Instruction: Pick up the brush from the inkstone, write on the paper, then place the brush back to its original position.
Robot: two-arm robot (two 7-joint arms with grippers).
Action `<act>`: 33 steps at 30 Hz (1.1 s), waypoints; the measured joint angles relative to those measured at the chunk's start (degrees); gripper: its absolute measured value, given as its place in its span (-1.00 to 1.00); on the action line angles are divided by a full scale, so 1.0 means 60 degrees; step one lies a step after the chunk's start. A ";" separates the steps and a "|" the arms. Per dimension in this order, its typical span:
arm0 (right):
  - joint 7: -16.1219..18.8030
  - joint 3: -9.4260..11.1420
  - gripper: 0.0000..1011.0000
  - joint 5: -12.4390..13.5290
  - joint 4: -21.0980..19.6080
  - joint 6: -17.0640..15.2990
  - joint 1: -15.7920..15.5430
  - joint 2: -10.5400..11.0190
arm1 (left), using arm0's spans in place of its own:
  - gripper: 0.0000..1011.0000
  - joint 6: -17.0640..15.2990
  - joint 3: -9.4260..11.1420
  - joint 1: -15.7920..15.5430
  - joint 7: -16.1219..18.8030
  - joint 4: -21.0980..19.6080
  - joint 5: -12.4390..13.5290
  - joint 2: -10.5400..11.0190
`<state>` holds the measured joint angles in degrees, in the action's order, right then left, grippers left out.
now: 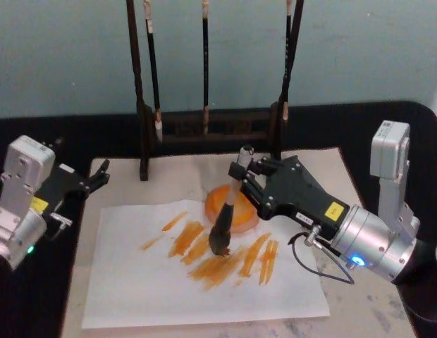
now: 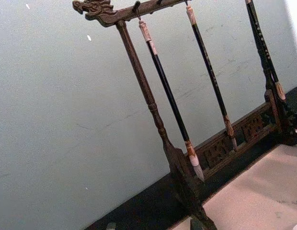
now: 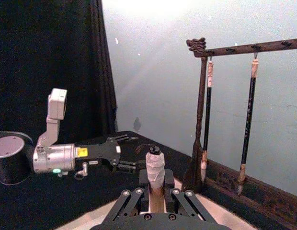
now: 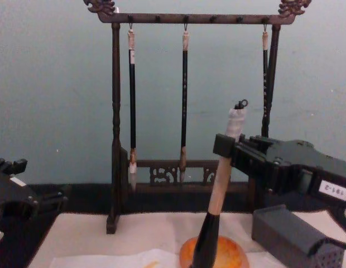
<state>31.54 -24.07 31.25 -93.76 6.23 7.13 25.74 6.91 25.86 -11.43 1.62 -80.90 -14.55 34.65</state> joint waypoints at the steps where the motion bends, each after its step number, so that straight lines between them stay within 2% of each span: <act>1: 0.0002 0.0003 -0.63 0.0020 -0.0038 -0.0020 -0.0021 0.0024 | 0.98 0.0000 0.0000 0.0000 0.0000 0.0000 0.0000 0.0000; 21: 0.0080 0.0068 -0.63 0.0596 -0.0930 -0.0292 -0.0666 0.0665 | 0.98 0.0000 0.0000 0.0000 0.0000 0.0000 0.0000 0.0000; 33: 0.0032 0.0136 -0.63 0.0795 -0.1266 -0.0302 -0.0973 0.0906 | 0.98 0.0000 0.0000 0.0000 0.0000 0.0000 -0.0001 0.0000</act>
<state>31.73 -23.25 36.02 -101.36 4.41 1.29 31.17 6.91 25.86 -11.43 1.62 -80.90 -14.55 34.64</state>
